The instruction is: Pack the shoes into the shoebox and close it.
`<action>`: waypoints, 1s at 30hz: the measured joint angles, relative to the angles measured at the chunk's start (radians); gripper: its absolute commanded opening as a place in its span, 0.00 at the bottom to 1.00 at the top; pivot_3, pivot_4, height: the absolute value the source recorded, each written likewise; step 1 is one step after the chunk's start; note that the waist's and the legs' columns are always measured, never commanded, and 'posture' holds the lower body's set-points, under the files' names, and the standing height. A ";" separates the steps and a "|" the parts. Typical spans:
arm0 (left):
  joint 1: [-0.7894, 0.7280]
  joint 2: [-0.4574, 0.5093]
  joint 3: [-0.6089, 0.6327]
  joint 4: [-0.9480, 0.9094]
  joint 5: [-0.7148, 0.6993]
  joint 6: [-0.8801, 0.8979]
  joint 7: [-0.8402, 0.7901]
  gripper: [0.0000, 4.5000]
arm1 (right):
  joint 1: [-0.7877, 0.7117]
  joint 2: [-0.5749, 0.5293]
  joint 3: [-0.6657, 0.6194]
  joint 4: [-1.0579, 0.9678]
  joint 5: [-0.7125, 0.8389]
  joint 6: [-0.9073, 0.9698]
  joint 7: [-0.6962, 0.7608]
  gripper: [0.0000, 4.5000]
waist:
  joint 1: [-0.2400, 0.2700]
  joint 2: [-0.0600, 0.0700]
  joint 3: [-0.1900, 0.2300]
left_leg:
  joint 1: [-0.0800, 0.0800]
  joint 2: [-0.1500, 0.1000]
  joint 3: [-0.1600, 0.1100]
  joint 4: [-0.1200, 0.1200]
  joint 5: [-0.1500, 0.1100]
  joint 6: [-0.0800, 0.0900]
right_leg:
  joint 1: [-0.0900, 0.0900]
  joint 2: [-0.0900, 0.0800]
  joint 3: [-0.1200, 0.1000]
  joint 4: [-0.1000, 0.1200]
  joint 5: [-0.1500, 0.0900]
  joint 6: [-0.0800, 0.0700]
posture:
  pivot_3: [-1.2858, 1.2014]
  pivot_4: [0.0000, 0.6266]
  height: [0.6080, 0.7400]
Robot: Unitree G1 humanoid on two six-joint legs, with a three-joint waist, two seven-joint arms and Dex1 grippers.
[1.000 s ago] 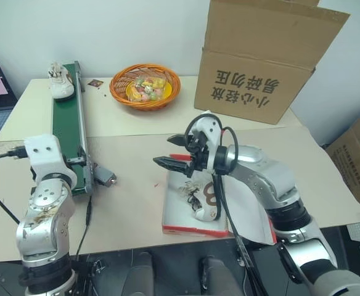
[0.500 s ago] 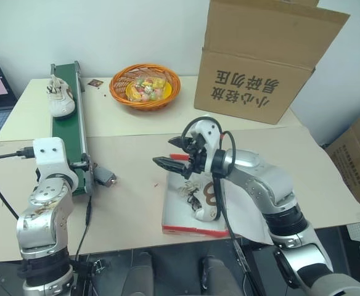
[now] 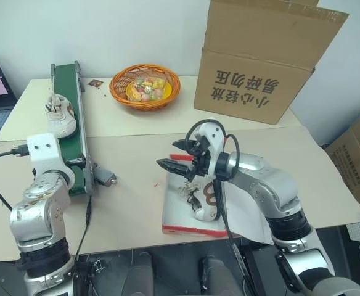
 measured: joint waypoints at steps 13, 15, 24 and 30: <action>-0.004 0.043 0.008 -0.001 0.013 0.064 -0.024 1.00 | 0.005 0.014 -0.001 -0.009 -0.007 0.005 -0.015 0.99 | 0.000 0.000 0.000 | 0.000 0.000 0.000 0.000 0.000 0.000 | 0.000 0.000 0.000 0.000 0.000 0.000 | 0.52 0.24 0.76; -0.008 0.059 0.008 0.000 0.013 0.076 -0.027 1.00 | 0.005 0.015 -0.003 -0.012 -0.007 0.006 -0.018 0.99 | 0.000 0.000 0.000 | 0.000 0.000 0.000 0.000 0.000 0.000 | 0.000 0.000 0.000 0.000 0.000 0.000 | 0.52 0.24 0.76; -0.006 0.031 0.083 0.047 0.005 0.133 -0.046 1.00 | 0.005 0.026 -0.032 -0.035 0.004 0.032 -0.037 0.99 | 0.000 0.000 -0.001 | 0.001 0.000 0.000 0.000 0.000 0.000 | 0.000 0.000 0.000 0.001 0.000 0.000 | 0.52 0.24 0.76; -0.008 -0.064 0.138 -0.002 0.000 0.180 -0.045 0.79 | -0.012 0.030 -0.071 -0.053 0.024 0.053 -0.054 1.00 | 0.002 0.002 -0.003 | 0.016 0.000 0.000 -0.002 -0.003 -0.004 | 0.014 -0.001 0.000 -0.001 -0.009 -0.001 | 0.52 0.24 0.76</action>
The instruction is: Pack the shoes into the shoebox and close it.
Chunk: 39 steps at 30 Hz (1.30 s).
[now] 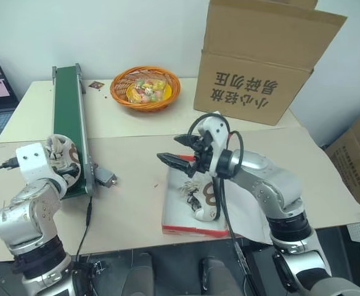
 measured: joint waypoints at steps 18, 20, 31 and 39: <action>-0.020 0.006 -0.015 -0.005 0.014 0.017 -0.003 0.02 | -0.006 0.008 -0.015 -0.003 0.001 0.020 -0.010 1.00 | 0.012 0.001 -0.001 | 0.000 0.000 0.000 -0.001 -0.001 -0.001 | 0.000 0.000 0.000 -0.001 0.000 0.000 | 0.52 0.24 0.76; -0.024 0.004 -0.015 -0.003 0.014 0.017 -0.003 0.01 | -0.006 0.008 -0.016 -0.005 0.003 0.020 -0.012 1.00 | 0.014 0.001 -0.001 | 0.000 0.000 0.000 -0.001 -0.001 -0.001 | 0.000 0.000 0.000 -0.001 0.000 0.000 | 0.52 0.24 0.76; -0.028 0.006 -0.043 0.001 0.027 0.005 -0.001 0.01 | -0.015 0.008 -0.020 -0.006 0.025 0.023 -0.020 1.00 | 0.021 0.001 -0.001 | 0.000 0.000 0.000 -0.001 -0.001 -0.002 | -0.001 -0.001 0.000 -0.001 0.000 0.000 | 0.52 0.24 0.76; -0.038 0.028 -0.122 0.001 0.062 -0.049 0.000 0.01 | -0.025 0.012 -0.026 -0.003 0.036 0.023 -0.014 1.00 | 0.022 0.000 0.000 | -0.005 0.000 0.000 -0.001 -0.001 -0.002 | -0.003 -0.001 -0.001 -0.003 0.000 0.000 | 0.52 0.24 0.76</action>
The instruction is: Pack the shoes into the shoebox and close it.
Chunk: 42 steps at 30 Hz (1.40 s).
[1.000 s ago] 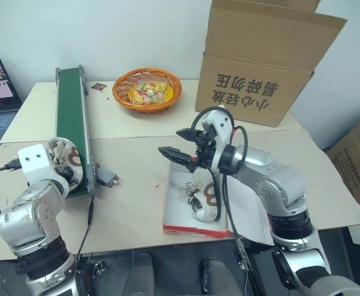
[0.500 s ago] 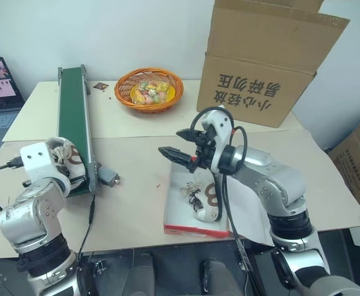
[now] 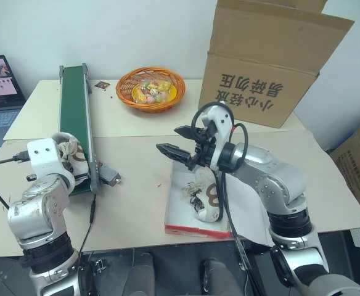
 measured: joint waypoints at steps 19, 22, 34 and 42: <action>-0.080 -0.066 -0.204 -0.112 -0.182 -0.304 -0.215 0.01 | -0.334 0.253 -0.616 0.541 0.356 0.470 -0.464 1.00 | -0.018 -0.001 0.001 | -0.013 0.000 0.000 0.002 0.006 0.009 | -0.012 0.001 0.000 0.003 0.009 0.000 | 0.52 0.24 0.76; -0.080 -0.062 -0.205 -0.111 -0.188 -0.304 -0.218 0.01 | -0.349 0.250 -0.645 0.598 0.356 0.498 -0.511 1.00 | -0.022 -0.001 0.001 | -0.014 0.000 0.000 0.002 0.006 0.009 | -0.012 0.001 0.000 0.002 0.008 0.000 | 0.52 0.24 0.76; -0.088 -0.072 -0.271 -0.093 -0.238 -0.306 -0.249 0.01 | -0.488 0.388 -0.599 0.725 0.344 0.420 -0.549 1.00 | -0.028 -0.001 0.001 | -0.014 0.000 -0.001 0.002 0.006 0.010 | -0.012 0.001 0.000 0.003 0.009 0.000 | 0.52 0.24 0.76; -0.113 -0.084 -0.282 -0.092 -0.247 -0.306 -0.248 0.01 | -0.527 0.394 -0.576 0.787 0.332 0.319 -0.526 1.00 | -0.031 -0.001 0.001 | -0.014 0.000 -0.001 0.002 0.006 0.010 | -0.012 0.002 0.000 0.002 0.009 0.001 | 0.52 0.24 0.76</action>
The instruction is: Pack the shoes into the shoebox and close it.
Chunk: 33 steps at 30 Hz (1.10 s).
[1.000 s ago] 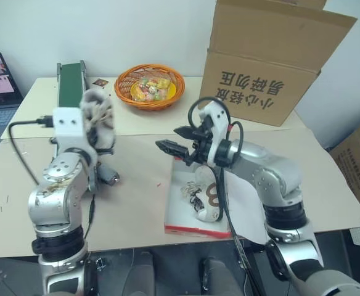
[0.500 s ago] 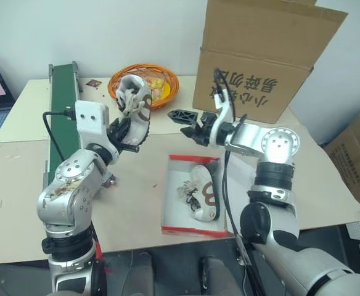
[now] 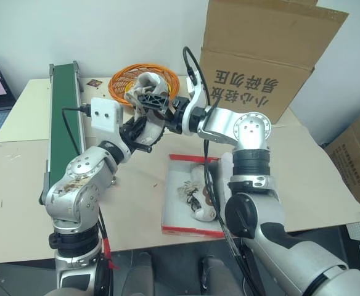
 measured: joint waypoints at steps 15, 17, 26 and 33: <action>0.000 0.006 -0.002 -0.003 -0.005 -0.004 0.004 0.00 | 0.009 0.003 0.014 0.002 -0.016 -0.052 0.001 0.24 | 0.000 0.000 0.000 | 0.000 0.000 0.000 0.000 0.000 0.000 | 0.000 0.000 0.000 0.000 0.000 0.000 | 0.52 0.24 0.76; 0.000 0.007 -0.002 -0.003 -0.005 -0.007 0.004 0.00 | 0.011 0.004 0.017 -0.010 -0.015 -0.052 -0.007 0.24 | 0.000 0.000 0.000 | 0.000 0.000 0.000 0.000 0.000 0.000 | 0.000 0.000 0.000 0.000 0.000 0.000 | 0.52 0.24 0.76; 0.004 0.034 -0.019 -0.012 -0.005 -0.070 -0.009 0.51 | 0.025 0.010 -0.033 -0.073 0.148 -0.069 -0.188 0.24 | 0.000 0.000 0.000 | 0.000 0.000 0.000 0.000 0.000 0.000 | 0.000 0.000 0.000 0.000 0.000 0.000 | 0.52 0.24 0.76; 0.022 0.036 -0.052 -0.013 -0.007 -0.070 -0.014 0.51 | 0.026 0.007 -0.043 -0.063 0.115 -0.326 -0.253 0.24 | 0.001 0.000 0.000 | 0.000 0.000 0.000 0.000 0.000 0.000 | 0.000 0.000 0.000 0.000 0.000 0.000 | 0.52 0.24 0.76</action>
